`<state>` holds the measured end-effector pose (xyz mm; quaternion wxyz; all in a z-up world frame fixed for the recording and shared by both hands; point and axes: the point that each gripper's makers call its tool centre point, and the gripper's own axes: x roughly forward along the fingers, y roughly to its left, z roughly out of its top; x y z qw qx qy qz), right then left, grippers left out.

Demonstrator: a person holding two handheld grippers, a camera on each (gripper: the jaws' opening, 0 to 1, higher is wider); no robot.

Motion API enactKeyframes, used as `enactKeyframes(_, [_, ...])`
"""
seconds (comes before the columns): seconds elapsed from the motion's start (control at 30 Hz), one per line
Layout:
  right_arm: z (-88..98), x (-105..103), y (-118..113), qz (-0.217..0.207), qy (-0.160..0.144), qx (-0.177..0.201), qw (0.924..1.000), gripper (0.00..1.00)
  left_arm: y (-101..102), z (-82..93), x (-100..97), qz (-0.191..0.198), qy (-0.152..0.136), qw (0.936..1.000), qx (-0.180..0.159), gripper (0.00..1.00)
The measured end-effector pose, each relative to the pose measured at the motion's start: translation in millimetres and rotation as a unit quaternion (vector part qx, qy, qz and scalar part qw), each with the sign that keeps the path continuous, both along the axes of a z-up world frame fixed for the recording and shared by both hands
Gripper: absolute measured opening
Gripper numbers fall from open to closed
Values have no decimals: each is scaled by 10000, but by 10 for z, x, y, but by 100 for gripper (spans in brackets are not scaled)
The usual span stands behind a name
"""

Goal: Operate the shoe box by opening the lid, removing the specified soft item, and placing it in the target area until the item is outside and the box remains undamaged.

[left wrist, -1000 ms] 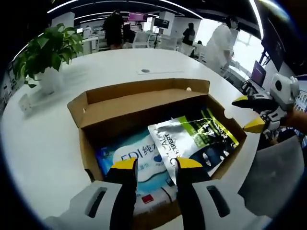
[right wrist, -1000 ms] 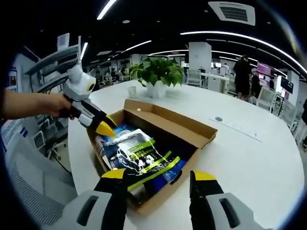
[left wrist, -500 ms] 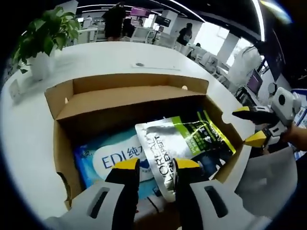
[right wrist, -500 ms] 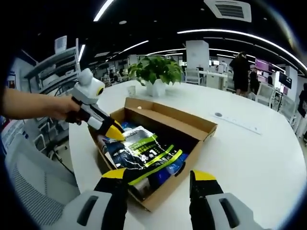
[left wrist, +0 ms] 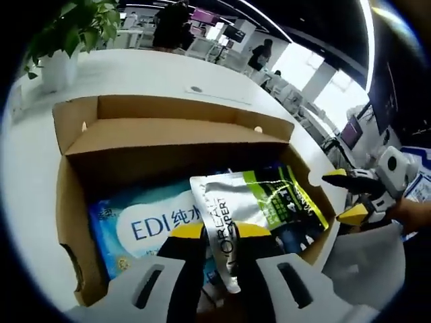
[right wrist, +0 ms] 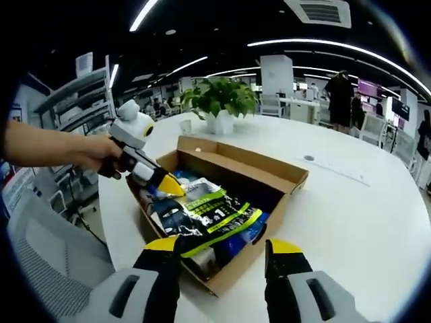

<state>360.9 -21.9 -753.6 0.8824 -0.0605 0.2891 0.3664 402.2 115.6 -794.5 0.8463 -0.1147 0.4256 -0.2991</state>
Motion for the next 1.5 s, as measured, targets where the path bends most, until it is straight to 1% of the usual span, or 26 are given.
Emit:
enactKeyframes(0.1, [-12,-14,40,35,32,23,10000,45,25,-4,4,62,10,10000,-9,5])
enactKeyframes(0.27, [-14,-31,104,98,84,74,9999,40,22,-9,-5,93,21,9999,-51,3])
enactKeyframes(0.4, [5,-2,126,104,100,107,9998,36,23,-15,-10,78,33,9999,-71,0])
enactKeyframes(0.5, [13,12,142,113,111,124,9998,35,28,-17,-10,62,26,10000,-63,0])
enactKeyframes(0.63, [-3,12,184,160,175,129,9996,31,34,-16,-14,48,11,10000,-60,0])
enactKeyframes(0.77, [-44,-11,222,185,305,136,9993,30,34,-14,-21,42,-5,10000,-58,0])
enactKeyframes(1.03, [-85,-3,311,238,407,149,9988,29,38,-12,-40,-97,-42,9999,-12,0])
enactKeyframes(1.2, [-103,19,339,200,467,76,9987,29,58,-12,-50,-159,-89,9998,66,0])
enactKeyframes(1.33, [-125,23,359,212,498,22,9985,29,76,0,-63,-155,-109,9998,61,0])
enactKeyframes(1.5, [-159,45,391,204,520,-124,9984,29,113,-1,-78,-143,-126,9998,98,0])
